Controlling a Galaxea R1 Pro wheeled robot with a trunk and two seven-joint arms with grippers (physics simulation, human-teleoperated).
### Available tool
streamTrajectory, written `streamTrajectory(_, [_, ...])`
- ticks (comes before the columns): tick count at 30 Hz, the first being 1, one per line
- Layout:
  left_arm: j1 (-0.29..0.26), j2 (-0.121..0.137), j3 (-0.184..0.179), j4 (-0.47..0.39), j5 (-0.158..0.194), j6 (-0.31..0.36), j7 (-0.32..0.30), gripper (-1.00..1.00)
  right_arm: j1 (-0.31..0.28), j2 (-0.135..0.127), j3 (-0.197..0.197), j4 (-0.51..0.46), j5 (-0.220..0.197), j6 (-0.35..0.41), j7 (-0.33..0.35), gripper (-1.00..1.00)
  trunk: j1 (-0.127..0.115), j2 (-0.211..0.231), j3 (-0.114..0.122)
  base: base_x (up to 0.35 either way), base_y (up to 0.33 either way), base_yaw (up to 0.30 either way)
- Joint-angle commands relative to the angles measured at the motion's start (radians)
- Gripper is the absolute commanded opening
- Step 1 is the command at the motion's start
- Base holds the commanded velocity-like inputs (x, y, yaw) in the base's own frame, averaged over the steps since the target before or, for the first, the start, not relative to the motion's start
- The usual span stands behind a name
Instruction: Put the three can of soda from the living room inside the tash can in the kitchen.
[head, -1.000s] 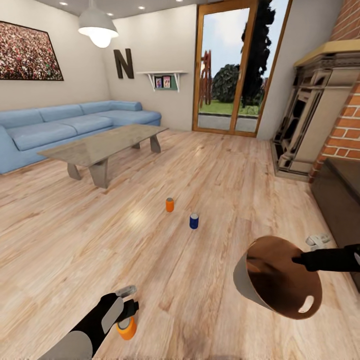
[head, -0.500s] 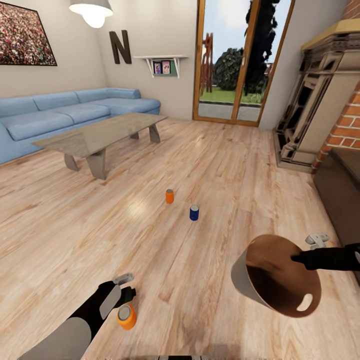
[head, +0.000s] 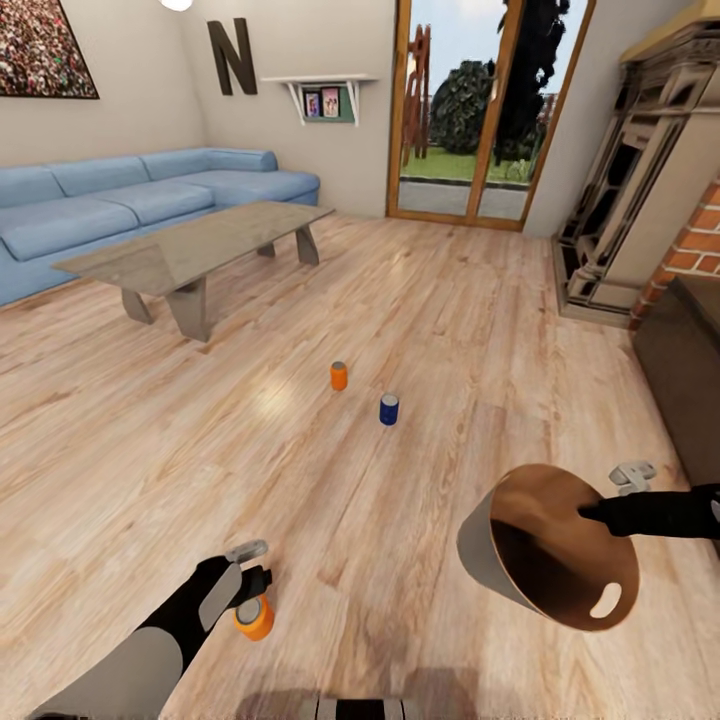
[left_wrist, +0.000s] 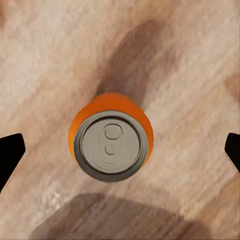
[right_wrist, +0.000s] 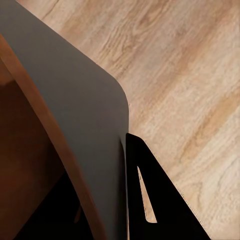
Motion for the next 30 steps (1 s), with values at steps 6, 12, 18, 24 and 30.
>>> streamTrajectory(6, [-0.013, 0.001, 0.001, 0.0, 0.0, 0.0, 0.0, 1.0, -0.001, 0.0, 0.0, -0.004, -0.028, 0.008, 0.006, -1.0, 0.003, -0.002, -0.023, 0.0, 0.0, 0.0])
streamTrajectory(12, [-0.016, 0.001, 0.0, 0.0, 0.001, 0.0, -0.002, 1.0, -0.001, -0.004, -0.002, -0.011, -0.037, 0.008, 0.006, -1.0, 0.005, -0.003, -0.046, 0.0, 0.0, 0.0])
streamTrajectory(18, [-0.017, 0.001, 0.001, 0.0, 0.0, 0.0, -0.008, 1.0, 0.0, -0.024, -0.003, -0.013, -0.065, 0.008, 0.006, -1.0, 0.008, -0.004, -0.07, 0.0, 0.0, 0.0])
streamTrajectory(24, [-0.039, 0.002, 0.002, 0.0, 0.0, 0.0, -0.015, 1.0, 0.001, -0.027, -0.002, -0.014, -0.075, 0.008, 0.006, -1.0, 0.011, -0.006, -0.093, 0.0, 0.0, 0.0])
streamTrajectory(30, [-0.043, 0.002, 0.001, 0.0, 0.0, 0.0, -0.016, 1.0, 0.001, -0.028, -0.002, -0.014, -0.076, 0.008, 0.006, -1.0, 0.013, -0.007, -0.116, 0.0, 0.0, 0.0])
